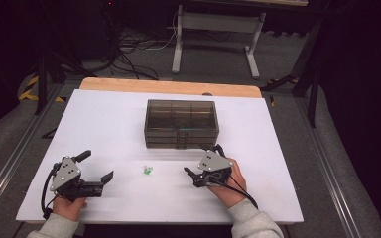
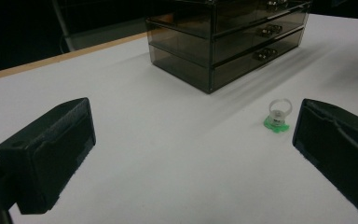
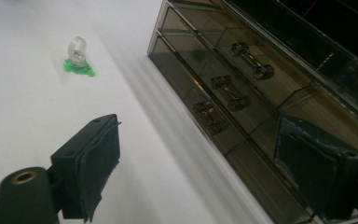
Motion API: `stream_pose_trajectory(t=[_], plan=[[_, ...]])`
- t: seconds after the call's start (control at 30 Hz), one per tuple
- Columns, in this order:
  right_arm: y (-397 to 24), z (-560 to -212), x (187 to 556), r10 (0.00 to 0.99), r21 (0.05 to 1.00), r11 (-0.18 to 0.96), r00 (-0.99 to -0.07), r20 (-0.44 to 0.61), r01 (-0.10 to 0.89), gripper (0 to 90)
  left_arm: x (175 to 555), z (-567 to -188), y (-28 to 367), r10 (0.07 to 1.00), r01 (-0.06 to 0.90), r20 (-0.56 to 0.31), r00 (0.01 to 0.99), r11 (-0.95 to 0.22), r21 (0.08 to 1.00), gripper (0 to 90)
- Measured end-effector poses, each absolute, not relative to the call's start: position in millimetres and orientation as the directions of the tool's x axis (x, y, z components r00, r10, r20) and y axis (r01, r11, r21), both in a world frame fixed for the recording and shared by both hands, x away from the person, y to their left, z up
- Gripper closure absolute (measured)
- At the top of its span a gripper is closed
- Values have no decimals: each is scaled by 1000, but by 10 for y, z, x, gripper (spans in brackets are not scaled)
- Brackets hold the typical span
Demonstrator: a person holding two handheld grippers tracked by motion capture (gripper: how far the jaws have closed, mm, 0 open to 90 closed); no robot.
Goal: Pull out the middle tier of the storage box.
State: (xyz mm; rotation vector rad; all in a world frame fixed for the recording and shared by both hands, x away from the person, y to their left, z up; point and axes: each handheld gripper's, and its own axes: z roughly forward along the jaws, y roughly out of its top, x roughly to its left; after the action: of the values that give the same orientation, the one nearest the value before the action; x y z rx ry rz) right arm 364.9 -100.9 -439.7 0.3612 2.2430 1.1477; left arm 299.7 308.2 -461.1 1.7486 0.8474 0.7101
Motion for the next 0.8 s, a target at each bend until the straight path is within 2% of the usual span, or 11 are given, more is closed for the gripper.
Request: stream_pose_trajectory(t=[0.17, 0.23, 0.5, 0.8], plan=[[-990, -4390, 3625, 484, 784, 619, -762, -430, -49, 196, 2997, -4611, 3081, 813, 211, 69, 578, -230, 950, 3], [-963, -4392, 3600, 479, 754, 653, -729, -488, -76, 211, 2997, -4611, 3081, 813, 210, 69, 578, -230, 950, 3], [-892, -4391, 3558, 443, 693, 708, -678, -586, -137, 217, 2998, -4610, 3082, 812, 210, 69, 579, -231, 950, 3], [-810, -4433, 3524, 399, 594, 786, -590, -702, -174, 294, 3001, -4611, 3081, 810, 209, 70, 582, -232, 950, 3]])
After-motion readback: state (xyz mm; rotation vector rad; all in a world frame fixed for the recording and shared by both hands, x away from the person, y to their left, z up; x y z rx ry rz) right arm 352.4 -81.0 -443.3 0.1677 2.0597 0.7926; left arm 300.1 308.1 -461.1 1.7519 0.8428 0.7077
